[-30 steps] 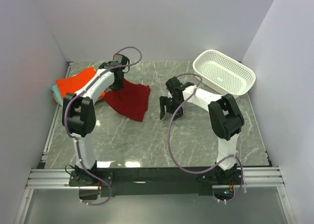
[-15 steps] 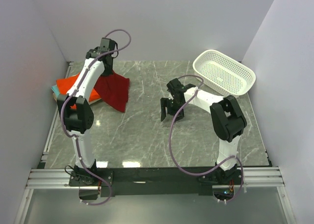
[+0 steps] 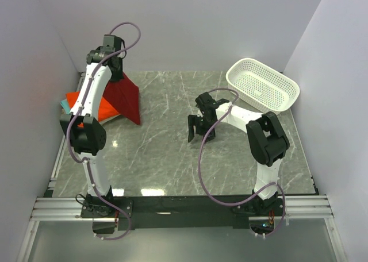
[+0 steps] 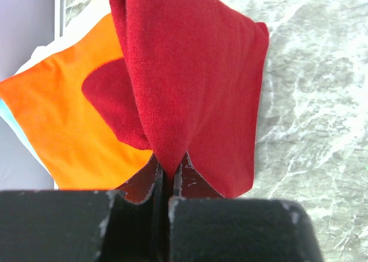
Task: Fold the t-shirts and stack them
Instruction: Neatly place the folded tshirt to the corner
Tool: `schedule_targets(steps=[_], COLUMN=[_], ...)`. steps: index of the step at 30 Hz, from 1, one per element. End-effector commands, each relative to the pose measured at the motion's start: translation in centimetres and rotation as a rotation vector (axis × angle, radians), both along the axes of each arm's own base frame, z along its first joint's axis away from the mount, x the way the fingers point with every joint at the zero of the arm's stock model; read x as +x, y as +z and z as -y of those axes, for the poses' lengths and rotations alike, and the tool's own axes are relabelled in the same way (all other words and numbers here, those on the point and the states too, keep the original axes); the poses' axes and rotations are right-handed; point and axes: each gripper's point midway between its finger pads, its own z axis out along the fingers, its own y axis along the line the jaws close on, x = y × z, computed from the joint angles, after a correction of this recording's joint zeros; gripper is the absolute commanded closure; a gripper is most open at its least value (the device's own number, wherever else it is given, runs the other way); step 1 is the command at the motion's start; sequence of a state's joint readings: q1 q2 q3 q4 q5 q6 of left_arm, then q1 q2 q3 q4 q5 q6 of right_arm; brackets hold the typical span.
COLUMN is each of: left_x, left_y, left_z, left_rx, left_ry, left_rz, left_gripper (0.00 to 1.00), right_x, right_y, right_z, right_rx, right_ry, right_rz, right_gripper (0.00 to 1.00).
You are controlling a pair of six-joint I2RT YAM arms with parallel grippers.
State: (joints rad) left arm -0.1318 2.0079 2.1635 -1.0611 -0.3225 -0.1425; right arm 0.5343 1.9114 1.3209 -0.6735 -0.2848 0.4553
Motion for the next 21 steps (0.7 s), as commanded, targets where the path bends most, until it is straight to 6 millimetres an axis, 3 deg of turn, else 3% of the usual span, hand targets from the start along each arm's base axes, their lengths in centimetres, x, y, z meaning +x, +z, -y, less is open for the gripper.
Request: schedule_targets(steps=[1,5,8,21], left_x=[-0.5,-0.2,0.2,0.5], left_y=[4.9,5.6,6.0,9.7], left_z=[-2.0,-3.6,-3.7,-8.5], left_rx=[-0.033,-0.077,-0.107,-0.179], left_ry=[0.009,0.02,0.004,0.06], left_rz=[0.117,0.145,0.162,0.294], left_gripper=[1.0,1.0,1.0,1.0], right_x=[-0.2,-0.8,-1.2,-2.4], right_y=[1.8,1.5,1.4,1.3], right_z=[-1.1,-1.5,-1.7,-2.6], right_rx=[0.051,0.054,0.056,0.061], right_ry=[0.017,0.023,0.03,0.055], right_rz=[0.039,0.028,0.027,0.019], right_gripper=[0.22,0.22,0.22,0.22])
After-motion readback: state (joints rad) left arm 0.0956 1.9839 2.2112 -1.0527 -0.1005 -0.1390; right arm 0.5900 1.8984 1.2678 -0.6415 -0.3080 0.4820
